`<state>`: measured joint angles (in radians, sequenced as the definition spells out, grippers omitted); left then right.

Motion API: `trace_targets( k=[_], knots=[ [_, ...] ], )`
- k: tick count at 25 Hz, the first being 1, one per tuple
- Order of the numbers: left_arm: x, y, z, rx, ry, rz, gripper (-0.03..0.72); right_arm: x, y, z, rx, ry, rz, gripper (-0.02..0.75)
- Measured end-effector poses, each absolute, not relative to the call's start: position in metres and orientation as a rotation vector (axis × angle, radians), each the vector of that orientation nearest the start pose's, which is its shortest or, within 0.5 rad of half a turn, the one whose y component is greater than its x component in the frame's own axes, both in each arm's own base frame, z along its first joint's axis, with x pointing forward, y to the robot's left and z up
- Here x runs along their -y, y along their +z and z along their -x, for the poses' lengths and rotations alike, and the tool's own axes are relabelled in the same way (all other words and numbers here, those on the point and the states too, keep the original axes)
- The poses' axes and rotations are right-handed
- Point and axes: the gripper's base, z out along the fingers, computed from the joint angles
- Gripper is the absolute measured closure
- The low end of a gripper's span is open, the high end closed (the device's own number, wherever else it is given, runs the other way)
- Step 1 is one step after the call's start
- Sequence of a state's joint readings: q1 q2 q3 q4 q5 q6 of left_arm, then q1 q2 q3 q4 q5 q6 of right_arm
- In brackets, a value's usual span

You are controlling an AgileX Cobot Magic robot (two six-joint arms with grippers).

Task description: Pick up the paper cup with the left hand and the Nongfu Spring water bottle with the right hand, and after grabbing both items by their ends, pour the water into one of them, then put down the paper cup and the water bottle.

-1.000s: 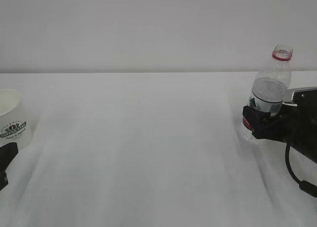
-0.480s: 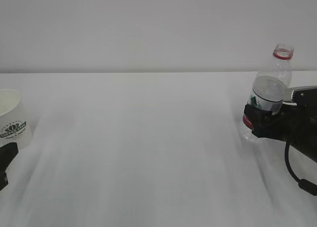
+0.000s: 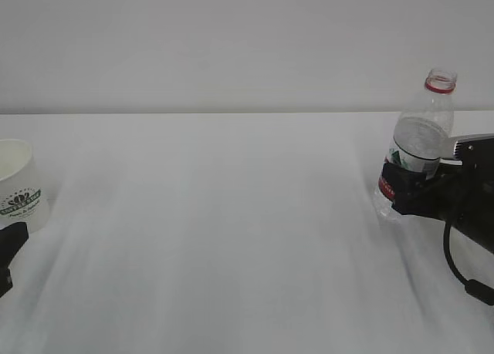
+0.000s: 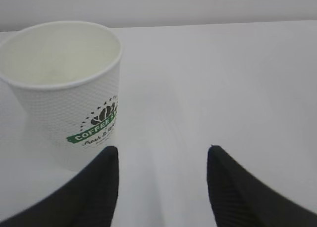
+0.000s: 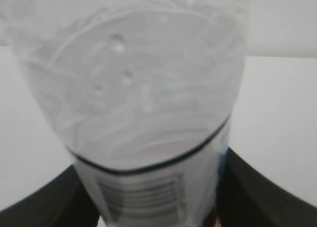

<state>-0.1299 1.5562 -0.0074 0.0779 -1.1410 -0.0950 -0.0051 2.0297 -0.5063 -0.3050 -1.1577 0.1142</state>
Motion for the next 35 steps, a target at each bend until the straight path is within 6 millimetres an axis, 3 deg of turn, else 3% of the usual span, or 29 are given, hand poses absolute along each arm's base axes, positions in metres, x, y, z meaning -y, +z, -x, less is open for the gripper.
trace_targets(
  k=[13, 35],
  knots=[
    [0.029, 0.130, -0.167, -1.893, -0.199, -0.114, 0.272, -0.027, 0.089, -0.295, -1.852, 0.277, 0.248, 0.275],
    [0.029, 0.130, -0.167, -1.895, -0.199, -0.114, 0.273, -0.027, 0.116, -0.241, -1.903, 0.284, 0.223, 0.276]
  ],
)
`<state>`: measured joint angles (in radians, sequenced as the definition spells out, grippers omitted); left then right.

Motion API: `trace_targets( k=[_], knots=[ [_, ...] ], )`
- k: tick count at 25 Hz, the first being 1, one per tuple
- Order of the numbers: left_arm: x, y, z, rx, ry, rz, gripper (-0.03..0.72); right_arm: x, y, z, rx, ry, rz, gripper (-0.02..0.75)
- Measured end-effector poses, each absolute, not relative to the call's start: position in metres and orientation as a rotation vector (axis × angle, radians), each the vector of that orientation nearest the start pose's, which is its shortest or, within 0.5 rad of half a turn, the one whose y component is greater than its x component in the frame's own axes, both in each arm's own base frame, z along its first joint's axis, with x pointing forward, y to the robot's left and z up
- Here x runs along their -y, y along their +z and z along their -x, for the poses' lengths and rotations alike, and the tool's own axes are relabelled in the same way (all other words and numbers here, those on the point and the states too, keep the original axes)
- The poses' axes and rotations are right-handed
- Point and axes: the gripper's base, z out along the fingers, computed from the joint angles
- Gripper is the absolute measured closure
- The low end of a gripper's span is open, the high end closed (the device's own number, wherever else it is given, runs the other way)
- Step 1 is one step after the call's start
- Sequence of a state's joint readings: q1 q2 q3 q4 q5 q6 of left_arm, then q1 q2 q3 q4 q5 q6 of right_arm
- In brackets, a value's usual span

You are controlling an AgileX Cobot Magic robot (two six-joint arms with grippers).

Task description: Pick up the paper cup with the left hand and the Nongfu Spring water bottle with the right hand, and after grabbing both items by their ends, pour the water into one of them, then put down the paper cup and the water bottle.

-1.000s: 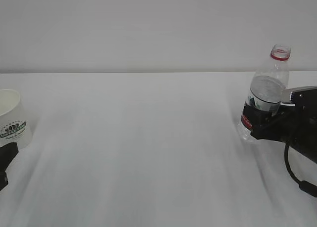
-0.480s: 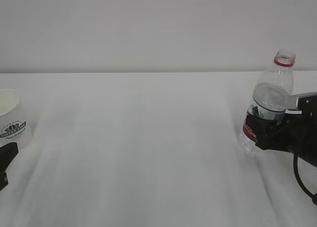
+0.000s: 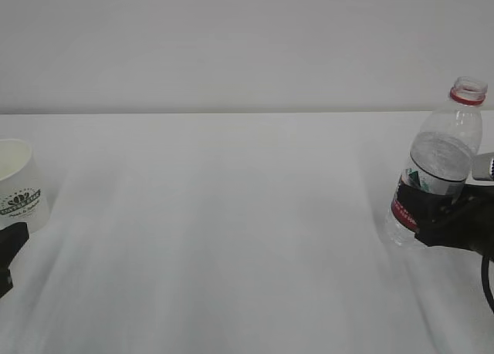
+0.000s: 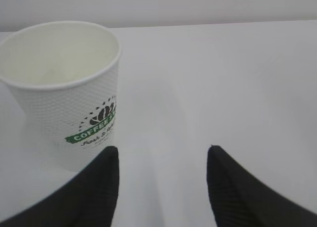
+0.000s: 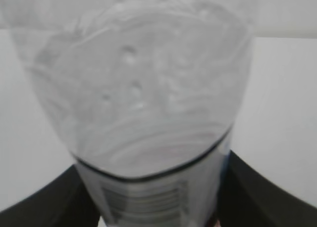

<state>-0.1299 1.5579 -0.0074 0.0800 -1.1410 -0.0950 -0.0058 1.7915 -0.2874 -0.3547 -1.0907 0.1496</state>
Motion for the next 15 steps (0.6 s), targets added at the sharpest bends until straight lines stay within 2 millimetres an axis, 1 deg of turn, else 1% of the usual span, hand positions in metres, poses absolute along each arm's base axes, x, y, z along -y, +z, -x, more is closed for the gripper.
trace_targets(
  k=[8, 15],
  knots=[
    [0.029, 0.130, -0.167, -1.895, -0.200, -0.116, 0.274, -0.026, 0.116, -0.226, -1.928, 0.289, 0.212, 0.276],
    [0.029, 0.130, -0.167, -1.897, -0.200, -0.116, 0.274, -0.026, 0.124, -0.222, -1.901, 0.285, 0.214, 0.276]
  ],
)
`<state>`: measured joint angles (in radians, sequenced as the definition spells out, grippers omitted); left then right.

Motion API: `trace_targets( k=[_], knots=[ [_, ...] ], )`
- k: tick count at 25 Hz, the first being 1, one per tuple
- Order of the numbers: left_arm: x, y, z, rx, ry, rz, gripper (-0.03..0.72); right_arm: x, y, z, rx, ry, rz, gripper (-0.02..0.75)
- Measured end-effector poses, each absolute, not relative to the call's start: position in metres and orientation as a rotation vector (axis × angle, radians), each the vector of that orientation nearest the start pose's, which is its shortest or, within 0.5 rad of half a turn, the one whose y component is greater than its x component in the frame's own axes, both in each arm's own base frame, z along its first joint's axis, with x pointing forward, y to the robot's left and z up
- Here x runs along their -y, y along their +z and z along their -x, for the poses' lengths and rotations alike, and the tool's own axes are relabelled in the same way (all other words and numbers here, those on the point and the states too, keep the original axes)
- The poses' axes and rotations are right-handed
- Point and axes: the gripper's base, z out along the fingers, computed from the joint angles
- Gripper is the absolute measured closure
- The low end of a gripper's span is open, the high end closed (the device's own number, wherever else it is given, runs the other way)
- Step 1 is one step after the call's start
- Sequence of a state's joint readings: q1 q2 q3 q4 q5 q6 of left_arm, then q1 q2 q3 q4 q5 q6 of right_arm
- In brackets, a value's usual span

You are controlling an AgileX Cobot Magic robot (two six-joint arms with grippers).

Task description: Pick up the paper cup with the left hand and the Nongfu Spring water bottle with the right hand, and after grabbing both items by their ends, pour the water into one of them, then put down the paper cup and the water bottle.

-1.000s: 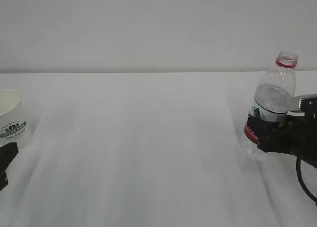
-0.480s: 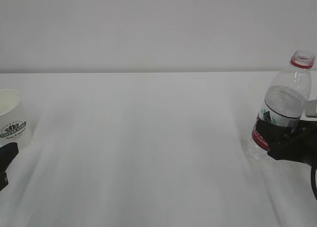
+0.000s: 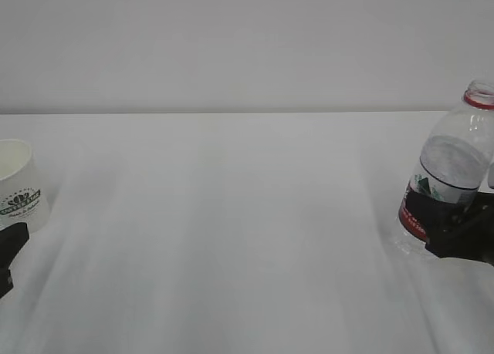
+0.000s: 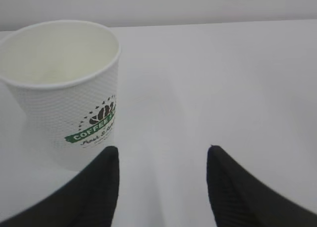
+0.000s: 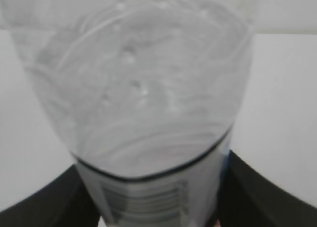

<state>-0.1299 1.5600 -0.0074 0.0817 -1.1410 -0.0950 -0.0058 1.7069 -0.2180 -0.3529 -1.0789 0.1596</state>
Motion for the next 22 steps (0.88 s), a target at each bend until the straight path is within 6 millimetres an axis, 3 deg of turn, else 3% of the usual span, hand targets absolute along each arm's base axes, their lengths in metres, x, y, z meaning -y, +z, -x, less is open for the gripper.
trace_targets(
  k=[11, 18, 22],
  knots=[
    [0.026, 0.130, -0.168, -1.898, -0.180, -0.080, 0.263, -0.026, 0.134, -0.221, -1.859, 0.279, 0.217, 0.277],
    [0.020, 0.130, -0.169, -1.898, -0.141, -0.012, 0.095, -0.026, 0.134, -0.221, -1.859, 0.279, 0.217, 0.277],
    [0.018, 0.128, -0.169, -1.906, -0.123, 0.018, 0.069, -0.026, 0.134, -0.221, -1.859, 0.279, 0.217, 0.277]
  ],
)
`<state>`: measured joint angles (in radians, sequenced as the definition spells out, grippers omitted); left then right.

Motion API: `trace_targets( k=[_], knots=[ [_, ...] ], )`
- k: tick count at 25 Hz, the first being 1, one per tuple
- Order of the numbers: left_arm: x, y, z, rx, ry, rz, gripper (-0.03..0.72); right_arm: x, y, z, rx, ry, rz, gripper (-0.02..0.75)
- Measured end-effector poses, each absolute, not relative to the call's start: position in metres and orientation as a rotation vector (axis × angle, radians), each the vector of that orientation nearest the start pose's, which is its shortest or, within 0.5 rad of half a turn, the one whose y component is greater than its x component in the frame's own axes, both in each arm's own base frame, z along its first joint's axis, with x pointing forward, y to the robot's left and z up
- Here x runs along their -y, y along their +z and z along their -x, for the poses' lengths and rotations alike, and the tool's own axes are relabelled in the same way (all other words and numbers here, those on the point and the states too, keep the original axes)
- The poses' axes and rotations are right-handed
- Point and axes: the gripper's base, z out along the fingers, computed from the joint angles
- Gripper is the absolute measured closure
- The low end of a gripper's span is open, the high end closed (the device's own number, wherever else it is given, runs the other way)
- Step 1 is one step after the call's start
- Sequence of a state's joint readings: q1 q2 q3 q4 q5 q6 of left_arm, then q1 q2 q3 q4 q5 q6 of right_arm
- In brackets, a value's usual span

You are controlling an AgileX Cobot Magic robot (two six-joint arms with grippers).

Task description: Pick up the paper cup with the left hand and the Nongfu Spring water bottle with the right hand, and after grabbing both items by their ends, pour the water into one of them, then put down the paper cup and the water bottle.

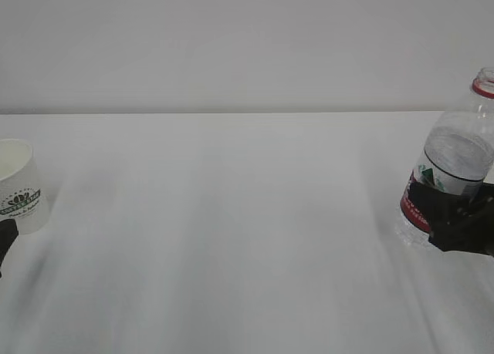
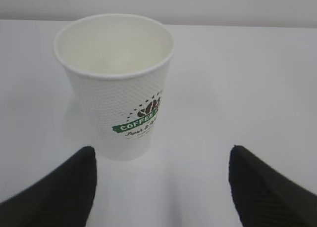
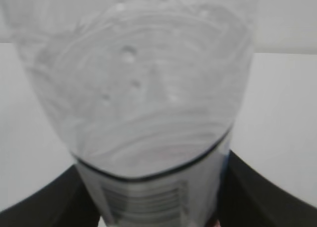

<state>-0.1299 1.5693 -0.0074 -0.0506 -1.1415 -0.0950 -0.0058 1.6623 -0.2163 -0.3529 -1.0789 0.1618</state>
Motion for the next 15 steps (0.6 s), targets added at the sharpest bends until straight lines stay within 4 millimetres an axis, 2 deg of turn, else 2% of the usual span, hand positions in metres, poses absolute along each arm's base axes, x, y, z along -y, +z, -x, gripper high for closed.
trace_targets(
  k=[7, 15],
  knots=[
    [0.018, 0.118, -0.169, -1.966, -0.113, 0.021, 0.064, -0.027, 0.134, -0.221, -1.859, 0.280, 0.219, 0.277],
    [0.016, 0.115, -0.169, -1.980, -0.099, 0.040, 0.064, -0.027, 0.134, -0.221, -1.860, 0.282, 0.218, 0.277]
  ],
)
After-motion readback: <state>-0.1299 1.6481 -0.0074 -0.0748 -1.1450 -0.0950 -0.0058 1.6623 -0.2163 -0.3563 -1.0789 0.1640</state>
